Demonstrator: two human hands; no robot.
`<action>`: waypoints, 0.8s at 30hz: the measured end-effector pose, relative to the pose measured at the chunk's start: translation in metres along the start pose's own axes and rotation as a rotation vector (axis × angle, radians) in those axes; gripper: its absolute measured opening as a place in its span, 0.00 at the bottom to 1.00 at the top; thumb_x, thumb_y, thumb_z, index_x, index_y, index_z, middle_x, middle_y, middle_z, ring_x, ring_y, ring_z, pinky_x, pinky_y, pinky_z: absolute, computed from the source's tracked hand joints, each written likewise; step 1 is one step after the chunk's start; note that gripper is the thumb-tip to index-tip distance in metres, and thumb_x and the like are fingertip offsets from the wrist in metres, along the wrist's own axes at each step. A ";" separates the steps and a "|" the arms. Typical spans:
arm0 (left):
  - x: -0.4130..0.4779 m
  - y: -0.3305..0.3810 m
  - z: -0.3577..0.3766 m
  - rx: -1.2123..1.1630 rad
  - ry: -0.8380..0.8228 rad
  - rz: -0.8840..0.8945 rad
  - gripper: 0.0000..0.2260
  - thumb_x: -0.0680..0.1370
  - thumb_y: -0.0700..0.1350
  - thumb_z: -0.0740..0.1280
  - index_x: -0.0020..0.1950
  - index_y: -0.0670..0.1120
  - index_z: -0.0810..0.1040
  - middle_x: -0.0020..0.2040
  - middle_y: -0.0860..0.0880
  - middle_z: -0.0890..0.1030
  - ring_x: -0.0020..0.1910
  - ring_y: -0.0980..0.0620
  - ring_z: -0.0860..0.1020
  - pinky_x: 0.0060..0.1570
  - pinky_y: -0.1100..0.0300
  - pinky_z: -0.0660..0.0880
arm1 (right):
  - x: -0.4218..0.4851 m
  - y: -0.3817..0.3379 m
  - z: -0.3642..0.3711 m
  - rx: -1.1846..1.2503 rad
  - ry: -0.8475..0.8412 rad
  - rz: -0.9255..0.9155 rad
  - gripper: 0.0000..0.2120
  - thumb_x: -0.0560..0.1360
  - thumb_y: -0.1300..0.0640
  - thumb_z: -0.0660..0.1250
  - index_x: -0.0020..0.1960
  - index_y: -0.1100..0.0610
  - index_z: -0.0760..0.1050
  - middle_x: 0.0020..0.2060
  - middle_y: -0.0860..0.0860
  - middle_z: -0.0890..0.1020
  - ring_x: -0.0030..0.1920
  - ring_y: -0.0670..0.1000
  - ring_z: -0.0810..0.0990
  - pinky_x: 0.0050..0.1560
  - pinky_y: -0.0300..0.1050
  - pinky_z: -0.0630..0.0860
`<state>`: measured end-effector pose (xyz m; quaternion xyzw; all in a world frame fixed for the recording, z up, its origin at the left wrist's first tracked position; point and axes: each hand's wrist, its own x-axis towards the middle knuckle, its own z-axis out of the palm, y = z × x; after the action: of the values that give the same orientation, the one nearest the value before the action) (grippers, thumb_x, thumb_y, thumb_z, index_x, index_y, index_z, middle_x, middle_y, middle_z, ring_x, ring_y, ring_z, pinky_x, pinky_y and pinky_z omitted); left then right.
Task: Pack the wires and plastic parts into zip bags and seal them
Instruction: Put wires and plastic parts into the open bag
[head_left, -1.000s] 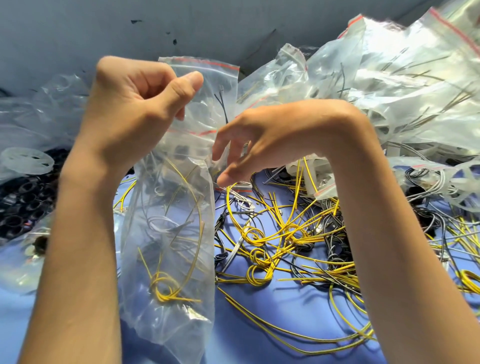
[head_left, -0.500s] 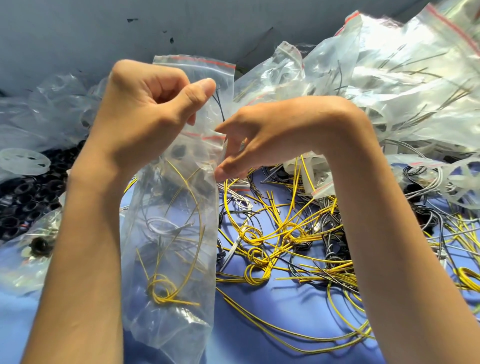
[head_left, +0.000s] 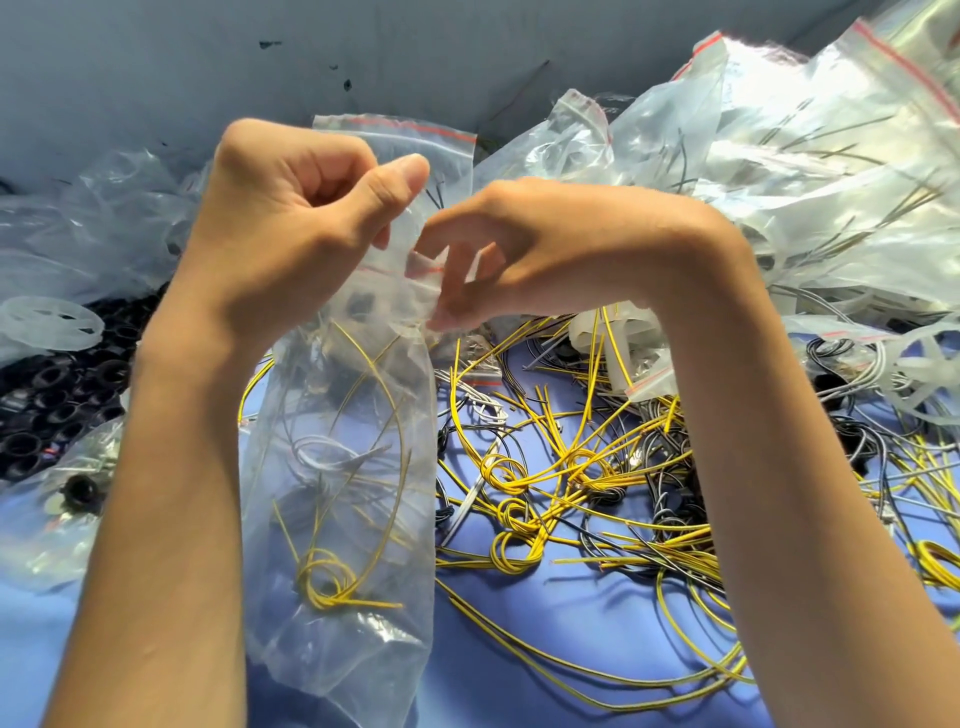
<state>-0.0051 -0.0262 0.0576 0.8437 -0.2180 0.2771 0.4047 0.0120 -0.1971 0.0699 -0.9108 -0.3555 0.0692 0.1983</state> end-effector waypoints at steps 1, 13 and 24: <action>0.000 0.000 0.000 0.000 0.006 0.002 0.18 0.77 0.48 0.66 0.27 0.49 0.71 0.20 0.56 0.66 0.21 0.59 0.60 0.24 0.69 0.55 | 0.001 0.000 0.000 0.013 0.038 -0.033 0.08 0.74 0.47 0.68 0.53 0.44 0.77 0.42 0.42 0.83 0.36 0.34 0.76 0.38 0.34 0.72; -0.002 0.012 -0.001 -0.051 0.176 0.019 0.18 0.77 0.49 0.64 0.27 0.50 0.68 0.27 0.46 0.68 0.25 0.53 0.61 0.29 0.58 0.58 | -0.001 0.000 -0.001 0.016 0.053 -0.138 0.03 0.73 0.51 0.70 0.46 0.47 0.79 0.32 0.29 0.77 0.37 0.34 0.76 0.35 0.28 0.68; 0.000 -0.011 -0.012 -0.135 -0.210 -0.118 0.09 0.73 0.52 0.64 0.41 0.47 0.77 0.38 0.56 0.80 0.41 0.62 0.75 0.45 0.70 0.68 | -0.002 0.007 -0.007 0.163 0.383 -0.128 0.05 0.71 0.61 0.62 0.44 0.60 0.75 0.42 0.50 0.84 0.47 0.54 0.81 0.52 0.55 0.76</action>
<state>-0.0027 -0.0103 0.0577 0.8504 -0.2272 0.1476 0.4510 0.0170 -0.2053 0.0729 -0.8639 -0.3616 -0.0893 0.3390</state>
